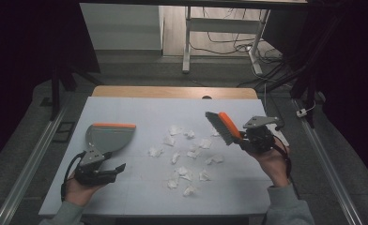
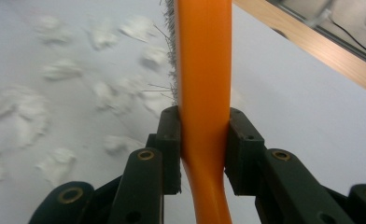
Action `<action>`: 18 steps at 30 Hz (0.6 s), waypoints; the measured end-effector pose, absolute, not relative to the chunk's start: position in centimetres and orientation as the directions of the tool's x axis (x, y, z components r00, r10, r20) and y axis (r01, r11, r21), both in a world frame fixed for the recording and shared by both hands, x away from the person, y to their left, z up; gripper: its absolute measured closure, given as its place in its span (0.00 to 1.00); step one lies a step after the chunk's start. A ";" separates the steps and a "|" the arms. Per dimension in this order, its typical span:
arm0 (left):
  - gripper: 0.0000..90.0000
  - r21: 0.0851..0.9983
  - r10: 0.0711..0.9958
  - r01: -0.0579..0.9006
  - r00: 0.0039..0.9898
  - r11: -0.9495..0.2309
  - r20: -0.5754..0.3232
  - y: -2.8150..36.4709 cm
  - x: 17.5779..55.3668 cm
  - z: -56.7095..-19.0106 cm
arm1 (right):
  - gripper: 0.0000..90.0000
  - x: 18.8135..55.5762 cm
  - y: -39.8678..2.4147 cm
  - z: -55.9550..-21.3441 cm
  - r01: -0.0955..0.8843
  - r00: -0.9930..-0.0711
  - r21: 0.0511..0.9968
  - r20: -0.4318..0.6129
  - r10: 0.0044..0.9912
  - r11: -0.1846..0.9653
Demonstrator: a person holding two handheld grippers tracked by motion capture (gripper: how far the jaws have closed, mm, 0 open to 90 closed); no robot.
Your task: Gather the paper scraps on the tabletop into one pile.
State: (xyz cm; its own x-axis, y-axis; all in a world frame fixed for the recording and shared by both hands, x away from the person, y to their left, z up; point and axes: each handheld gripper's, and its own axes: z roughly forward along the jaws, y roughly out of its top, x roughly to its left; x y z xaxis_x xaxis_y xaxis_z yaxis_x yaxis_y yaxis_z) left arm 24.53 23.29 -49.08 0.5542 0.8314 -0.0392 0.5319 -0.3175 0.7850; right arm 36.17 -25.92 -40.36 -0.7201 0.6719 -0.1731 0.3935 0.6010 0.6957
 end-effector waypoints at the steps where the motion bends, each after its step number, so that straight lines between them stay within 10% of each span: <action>1: 0.34 0.785 0.831 0.532 0.554 -0.318 -0.039 23.3 24.5 -49.1 | 0.78 36.3 -26.3 -40.3 0.414 -0.710 0.687 -0.166 0.684 0.597; 18: 0.34 0.776 0.823 0.532 0.567 -0.339 -0.028 22.9 24.7 -49.7 | 0.78 40.8 -26.9 -42.9 0.631 -0.591 0.504 -0.180 0.786 0.590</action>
